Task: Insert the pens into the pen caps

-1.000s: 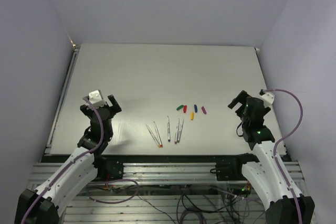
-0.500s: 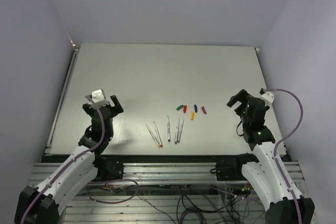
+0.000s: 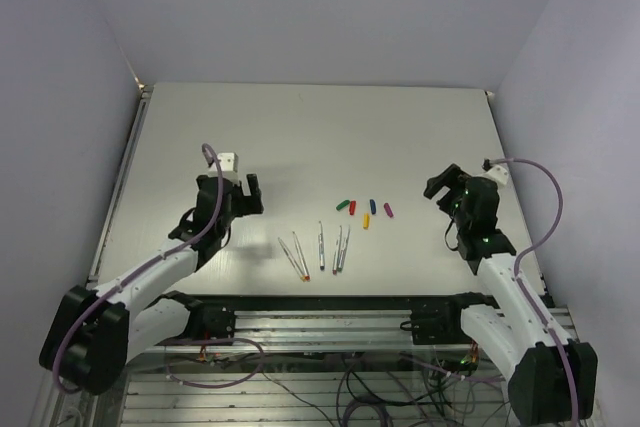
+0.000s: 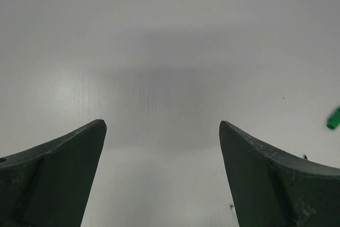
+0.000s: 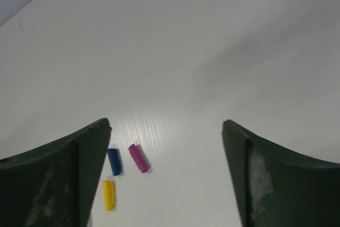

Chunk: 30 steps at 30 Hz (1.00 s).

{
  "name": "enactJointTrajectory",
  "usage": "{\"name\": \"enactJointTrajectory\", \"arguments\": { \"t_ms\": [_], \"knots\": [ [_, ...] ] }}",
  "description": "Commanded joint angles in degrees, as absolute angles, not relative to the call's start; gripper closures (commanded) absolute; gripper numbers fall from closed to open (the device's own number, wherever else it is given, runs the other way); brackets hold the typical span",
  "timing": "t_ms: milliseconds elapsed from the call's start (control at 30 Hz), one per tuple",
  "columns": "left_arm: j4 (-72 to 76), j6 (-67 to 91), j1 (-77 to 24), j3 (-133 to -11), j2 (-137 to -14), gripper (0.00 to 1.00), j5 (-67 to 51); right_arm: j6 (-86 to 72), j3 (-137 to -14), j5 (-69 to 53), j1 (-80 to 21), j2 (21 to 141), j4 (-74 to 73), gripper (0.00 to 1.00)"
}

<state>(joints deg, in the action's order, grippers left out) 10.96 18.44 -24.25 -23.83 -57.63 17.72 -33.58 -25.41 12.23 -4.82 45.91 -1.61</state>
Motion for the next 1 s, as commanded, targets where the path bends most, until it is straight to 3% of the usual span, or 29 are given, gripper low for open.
{"name": "enactJointTrajectory", "arguments": {
  "t_ms": [0, 33, 100, 233, 267, 333, 400, 567, 767, 967],
  "knots": [
    [12.44, 21.88, -26.85, -25.58, -60.03, 0.01, 8.23, -32.94, -27.77, 10.13, -4.53, 48.23, 1.98, 0.45],
    [12.41, 21.48, -28.78, -25.95, -59.74, 0.01, 9.61, -33.76, -27.68, 11.71, -4.51, 48.08, 1.97, 0.55],
    [8.96, 19.80, -34.15, -27.85, -59.34, 0.01, 16.50, -33.37, -26.98, 13.83, -4.48, 46.98, 2.68, 0.65],
    [1.27, 17.57, -46.32, -32.99, -60.16, 0.01, 31.50, -33.16, -26.07, 14.45, -4.47, 45.45, 2.72, 0.68],
    [-0.04, 17.87, -48.25, -34.16, -60.57, 0.01, 33.58, -32.76, -25.84, 14.03, -4.45, 45.19, 2.86, 0.58],
    [-2.39, 18.84, -50.62, -35.87, -61.24, 0.01, 35.02, -31.84, -25.23, 12.80, -4.49, 44.50, 3.49, 0.26],
    [-3.96, 21.63, -51.93, -36.35, -61.08, 0.05, 35.72, -31.71, -24.70, 11.41, -4.42, 43.36, 3.88, 0.15],
    [-2.81, 29.03, -53.37, -32.32, -57.24, 0.05, 34.40, -35.49, -24.32, 13.95, -4.43, 40.00, 1.70, 0.30],
    [-8.79, 34.71, -54.11, -31.92, -55.47, 0.05, 31.49, -32.14, -26.21, 6.19, -4.48, 41.24, -0.52, 0.44],
    [-15.48, 37.49, -57.89, -33.87, -59.84, 0.05, 30.75, -31.30, -25.95, 8.35, -4.53, 40.29, -3.15, 0.46]
  ]
}}
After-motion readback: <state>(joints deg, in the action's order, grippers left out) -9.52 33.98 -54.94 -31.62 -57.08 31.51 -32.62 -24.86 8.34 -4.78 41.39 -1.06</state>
